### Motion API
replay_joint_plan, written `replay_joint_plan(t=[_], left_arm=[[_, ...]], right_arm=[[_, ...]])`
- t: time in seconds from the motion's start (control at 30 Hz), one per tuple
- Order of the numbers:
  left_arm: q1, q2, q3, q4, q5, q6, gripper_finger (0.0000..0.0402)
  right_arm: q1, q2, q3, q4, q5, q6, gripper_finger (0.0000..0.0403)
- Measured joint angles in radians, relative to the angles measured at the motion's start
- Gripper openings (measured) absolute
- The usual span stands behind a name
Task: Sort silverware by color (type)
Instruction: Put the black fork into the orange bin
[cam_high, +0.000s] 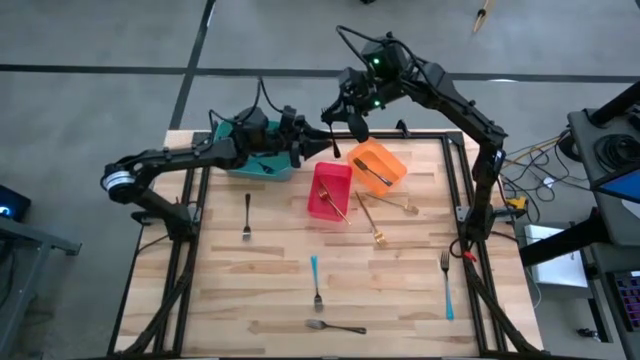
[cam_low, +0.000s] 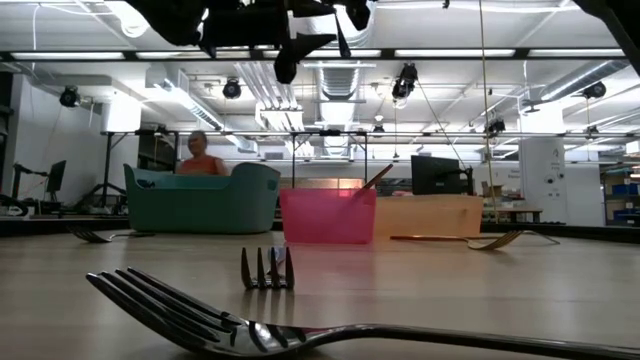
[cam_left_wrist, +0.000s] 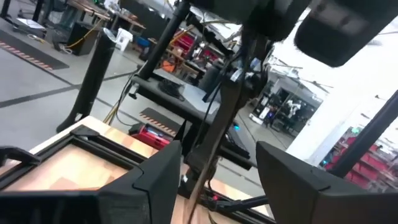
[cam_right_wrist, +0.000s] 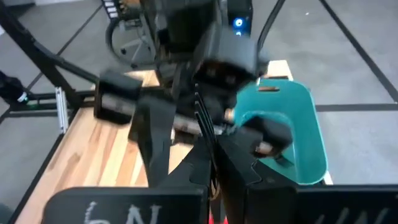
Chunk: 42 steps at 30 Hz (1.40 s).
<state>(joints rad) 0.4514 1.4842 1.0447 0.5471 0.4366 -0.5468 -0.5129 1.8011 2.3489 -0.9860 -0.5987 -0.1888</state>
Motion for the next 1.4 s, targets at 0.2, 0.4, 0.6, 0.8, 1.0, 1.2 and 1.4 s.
replay_joint_plan(t=[0.2, 0.4, 0.6, 0.8, 1.0, 1.2, 1.4], left_arm=[[-0.010, 0.034, 0.039, 0.002, 0.000, 0.018, 0.0180], [-0.016, 0.061, 0.071, 0.001, 0.002, 0.035, 0.0167], [-0.016, 0.062, 0.075, -0.009, 0.011, 0.037, 0.0143], [-0.016, 0.061, 0.074, -0.010, 0.016, 0.037, 0.0099], [-0.016, 0.057, 0.074, -0.012, -0.015, 0.048, 0.0009], [-0.020, 0.041, 0.073, -0.015, -0.085, 0.059, 0.0001], [-0.020, 0.032, 0.073, -0.009, -0.165, 0.068, 0.0000]], right_arm=[[0.000, 0.001, -0.001, 0.035, 0.000, 0.001, 0.0008], [0.000, 0.013, -0.002, 0.036, 0.000, 0.013, 0.0008], [0.000, 0.014, -0.002, 0.038, 0.000, 0.008, 0.0008], [0.000, 0.014, -0.002, 0.053, -0.002, 0.006, 0.0008], [0.000, 0.014, -0.002, 0.059, -0.002, 0.005, 0.0009], [-0.001, 0.014, -0.002, 0.080, 0.043, 0.014, 0.0012], [0.000, 0.015, -0.002, 0.098, 0.113, 0.033, 0.0058]])
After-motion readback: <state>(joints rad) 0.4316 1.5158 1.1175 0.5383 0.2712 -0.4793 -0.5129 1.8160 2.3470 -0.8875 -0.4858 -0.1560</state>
